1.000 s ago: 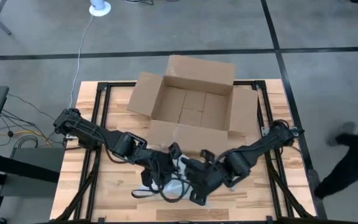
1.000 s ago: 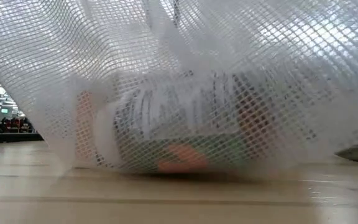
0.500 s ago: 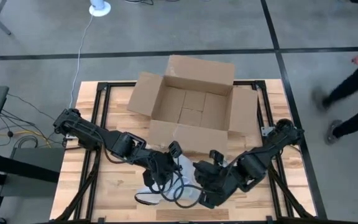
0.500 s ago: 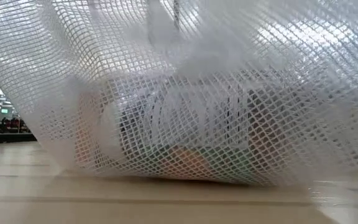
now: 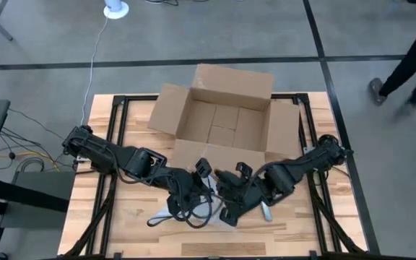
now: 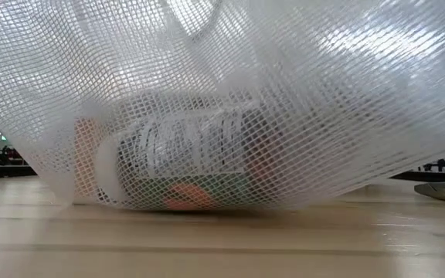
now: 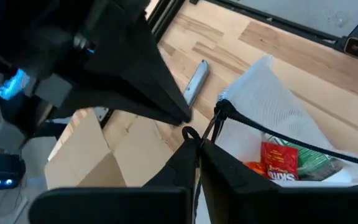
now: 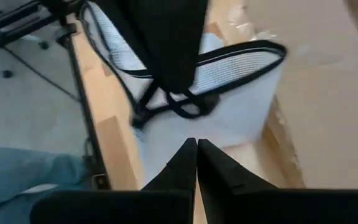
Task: Unpack boxes
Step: Close the transparent zip bag
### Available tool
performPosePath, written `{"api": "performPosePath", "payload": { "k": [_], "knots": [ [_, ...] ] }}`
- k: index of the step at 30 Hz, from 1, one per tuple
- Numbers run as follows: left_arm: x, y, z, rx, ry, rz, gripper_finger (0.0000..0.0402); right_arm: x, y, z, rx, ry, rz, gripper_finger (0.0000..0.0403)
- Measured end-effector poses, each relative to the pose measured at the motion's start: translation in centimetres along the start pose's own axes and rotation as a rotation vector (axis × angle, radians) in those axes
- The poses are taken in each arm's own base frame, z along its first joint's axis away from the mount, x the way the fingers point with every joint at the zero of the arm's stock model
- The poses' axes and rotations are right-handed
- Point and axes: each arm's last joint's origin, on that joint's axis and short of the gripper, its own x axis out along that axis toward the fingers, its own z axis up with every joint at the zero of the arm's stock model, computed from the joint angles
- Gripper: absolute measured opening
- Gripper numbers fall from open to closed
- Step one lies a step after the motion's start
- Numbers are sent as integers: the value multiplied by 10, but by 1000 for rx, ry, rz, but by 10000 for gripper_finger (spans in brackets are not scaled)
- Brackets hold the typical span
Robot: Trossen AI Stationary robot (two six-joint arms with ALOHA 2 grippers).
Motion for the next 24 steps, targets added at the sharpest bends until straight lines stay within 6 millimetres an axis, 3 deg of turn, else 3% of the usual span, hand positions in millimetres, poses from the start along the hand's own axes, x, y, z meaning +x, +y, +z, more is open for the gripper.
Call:
{"api": "performPosePath", "payload": {
  "k": [6,15,24],
  "knots": [
    [1,3,-5,-7,28,-8,0,2,2,9,28,22,127,69],
    [3,9,-15,-14,77,-16,0,5,2,7,30,22,92,209],
    [2,7,-14,12,70,-30,0,17,0,6,19,-42,-36,223]
  ]
}}
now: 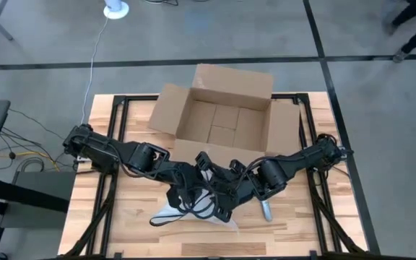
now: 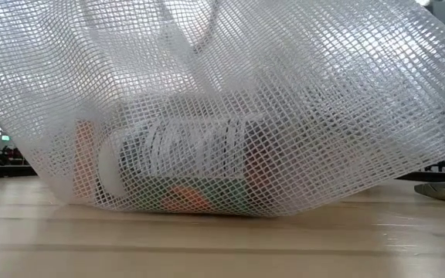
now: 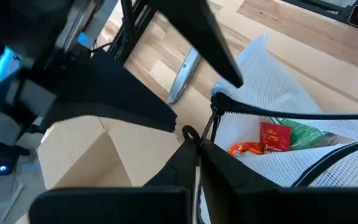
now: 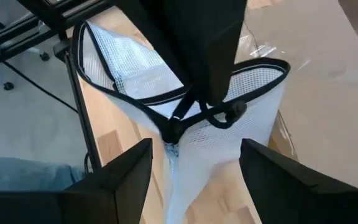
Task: Unpack boxes
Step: Close the transparent zip bag
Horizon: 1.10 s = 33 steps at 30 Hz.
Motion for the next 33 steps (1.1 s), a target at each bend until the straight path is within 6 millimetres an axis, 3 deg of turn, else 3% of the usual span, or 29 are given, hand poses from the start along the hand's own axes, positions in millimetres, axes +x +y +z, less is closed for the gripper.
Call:
{"api": "performPosePath", "payload": {
  "k": [9,17,23,33],
  "knots": [
    [0,-1,1,34,-12,-11,0,34,11,-11,-36,-8,12,203],
    [-1,-2,2,34,-31,-34,0,34,10,-11,-90,-55,-38,146],
    [-1,-2,2,30,-33,-33,0,34,11,-11,-132,-56,-35,18],
    [-1,-8,-5,-7,37,-90,0,27,23,-24,-162,-55,-17,0]
  ]
}}
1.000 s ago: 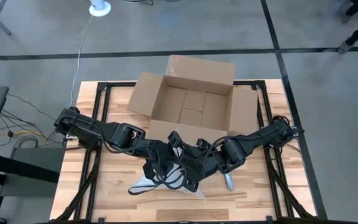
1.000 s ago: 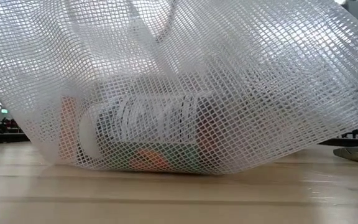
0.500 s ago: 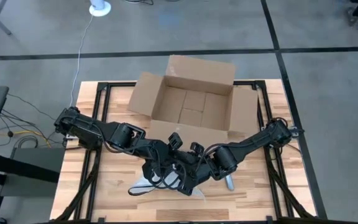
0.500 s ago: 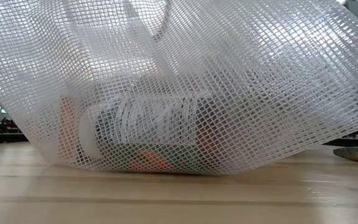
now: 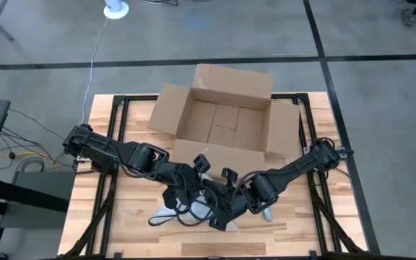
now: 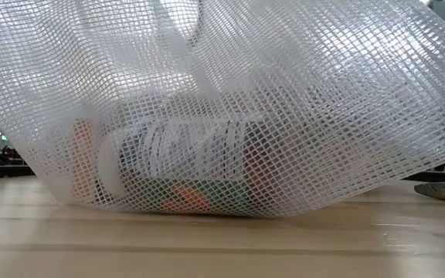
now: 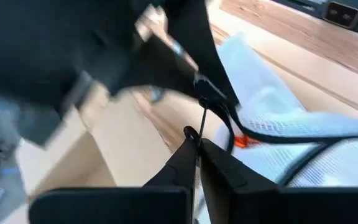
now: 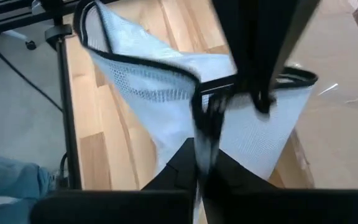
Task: Unpack boxes
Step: Close the transparent zip bag
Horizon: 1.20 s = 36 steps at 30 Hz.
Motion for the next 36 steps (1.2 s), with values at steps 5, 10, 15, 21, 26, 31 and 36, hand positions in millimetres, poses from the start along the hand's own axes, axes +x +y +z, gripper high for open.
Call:
{"api": "performPosePath", "payload": {
  "k": [5,10,15,21,26,31,36],
  "knots": [
    [1,-5,-6,-43,56,-44,0,-13,10,-5,-25,-29,-8,0],
    [5,-3,-2,-62,28,-21,0,-22,14,-8,-45,-60,-29,0],
    [4,1,4,-65,-33,31,0,-18,12,-8,-50,-48,-34,0],
    [4,1,6,-72,-43,38,0,-12,4,-3,-32,-45,-55,0],
    [4,1,6,-68,-45,38,10,-11,3,-2,-32,-33,-40,0],
    [4,2,7,-29,-54,41,38,-10,3,-2,-31,-19,-25,0],
    [4,6,11,-9,-97,77,77,-10,4,-1,-24,-27,-19,0]
  ]
}}
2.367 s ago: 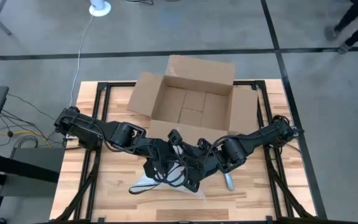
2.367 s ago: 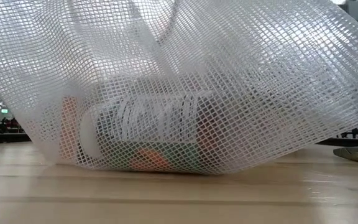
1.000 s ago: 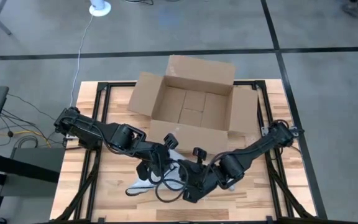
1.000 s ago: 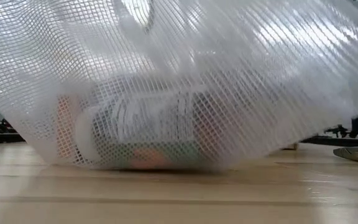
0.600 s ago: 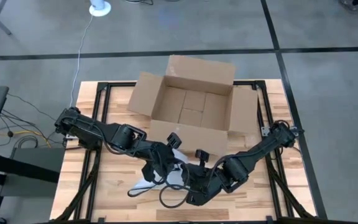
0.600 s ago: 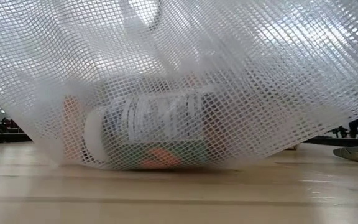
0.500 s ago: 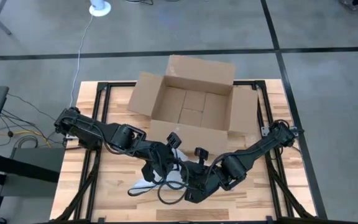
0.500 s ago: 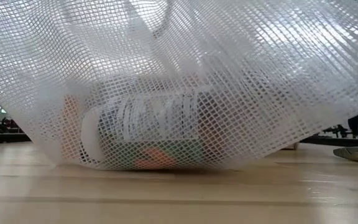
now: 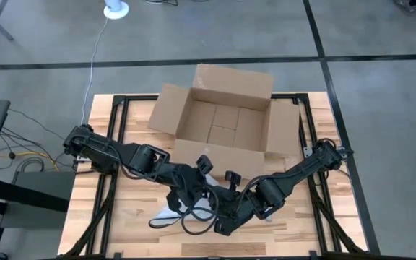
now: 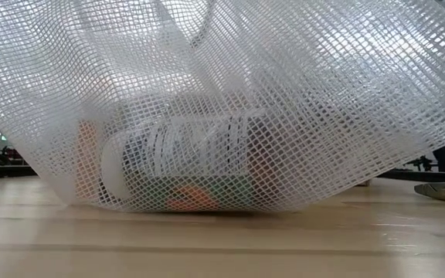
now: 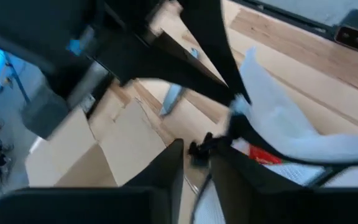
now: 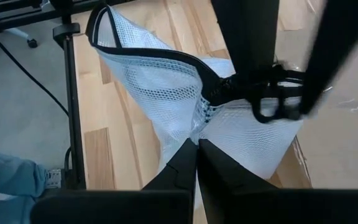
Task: Unpack boxes
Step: Close the transparent zip bag
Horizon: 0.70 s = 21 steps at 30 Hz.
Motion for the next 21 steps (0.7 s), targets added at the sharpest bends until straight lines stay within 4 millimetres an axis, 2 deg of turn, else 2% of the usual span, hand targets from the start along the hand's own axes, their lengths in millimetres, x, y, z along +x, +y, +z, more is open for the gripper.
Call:
{"api": "performPosePath", "payload": {
  "k": [6,16,21],
  "knots": [
    [1,1,1,11,-11,9,102,1,-1,2,13,-8,4,0],
    [1,-2,-2,38,26,-17,102,2,-2,4,20,-13,5,0],
    [1,1,-4,46,103,81,102,2,-3,2,11,-1,-4,0]
  ]
}}
